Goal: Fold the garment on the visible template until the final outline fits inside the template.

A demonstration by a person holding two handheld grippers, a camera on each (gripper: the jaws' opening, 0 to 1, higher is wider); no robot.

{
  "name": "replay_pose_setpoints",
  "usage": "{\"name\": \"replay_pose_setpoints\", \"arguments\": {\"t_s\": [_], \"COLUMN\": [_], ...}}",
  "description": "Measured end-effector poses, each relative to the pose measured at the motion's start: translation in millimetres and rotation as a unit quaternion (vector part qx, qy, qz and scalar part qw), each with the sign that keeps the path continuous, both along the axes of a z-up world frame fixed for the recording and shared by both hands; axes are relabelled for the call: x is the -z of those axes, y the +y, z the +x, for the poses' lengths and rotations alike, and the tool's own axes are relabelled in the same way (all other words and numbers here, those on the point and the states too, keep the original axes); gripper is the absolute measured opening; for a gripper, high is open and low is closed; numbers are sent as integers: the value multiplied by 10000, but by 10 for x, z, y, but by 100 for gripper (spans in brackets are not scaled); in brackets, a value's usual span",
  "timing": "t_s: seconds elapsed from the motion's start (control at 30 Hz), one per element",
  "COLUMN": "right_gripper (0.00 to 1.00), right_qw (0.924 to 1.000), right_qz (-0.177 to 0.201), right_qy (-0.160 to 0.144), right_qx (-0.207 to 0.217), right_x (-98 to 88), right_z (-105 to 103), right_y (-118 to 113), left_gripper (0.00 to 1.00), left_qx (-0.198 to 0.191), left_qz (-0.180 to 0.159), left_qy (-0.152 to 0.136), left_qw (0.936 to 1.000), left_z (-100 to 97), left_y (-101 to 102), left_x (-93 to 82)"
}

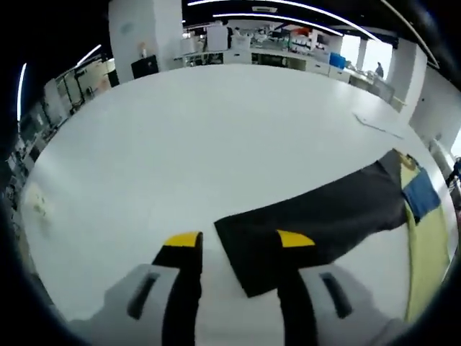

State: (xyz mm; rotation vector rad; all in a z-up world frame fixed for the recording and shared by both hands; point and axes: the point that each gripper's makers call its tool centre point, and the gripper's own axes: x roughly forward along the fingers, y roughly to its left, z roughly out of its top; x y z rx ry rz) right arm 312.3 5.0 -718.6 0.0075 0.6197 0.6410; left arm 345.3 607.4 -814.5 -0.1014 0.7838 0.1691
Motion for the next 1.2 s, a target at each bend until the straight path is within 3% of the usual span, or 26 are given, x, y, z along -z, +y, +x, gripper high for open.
{"name": "replay_pose_setpoints", "arguments": {"t_s": [0.1, 0.47, 0.83, 1.13, 1.2], "right_gripper": [98, 99, 99, 99, 99], "right_qw": [10000, 10000, 9997, 9999, 9997], "right_qz": [3, 59, -141, -28, 72], "right_qy": [7, 1, -103, -93, -122], "right_qx": [-26, -77, -185, -139, -190], "right_x": [2, 9, 6, -3, -43], "right_z": [-19, -46, -72, -109, -121], "right_y": [10, 15, -41, -22, 19], "left_gripper": [37, 30, 24, 15, 11], "left_qx": [-38, -98, -212, -117, -243], "left_qz": [-137, -144, -243, -40, -122], "left_qy": [-56, -59, 234, 354, 347], "left_qw": [9999, 9998, 9992, 9993, 9990], "left_z": [-40, -184, -267, -306, -307], "left_y": [-26, -107, -129, -126, -124], "left_x": [15, 113, 277, 286, 290]}}
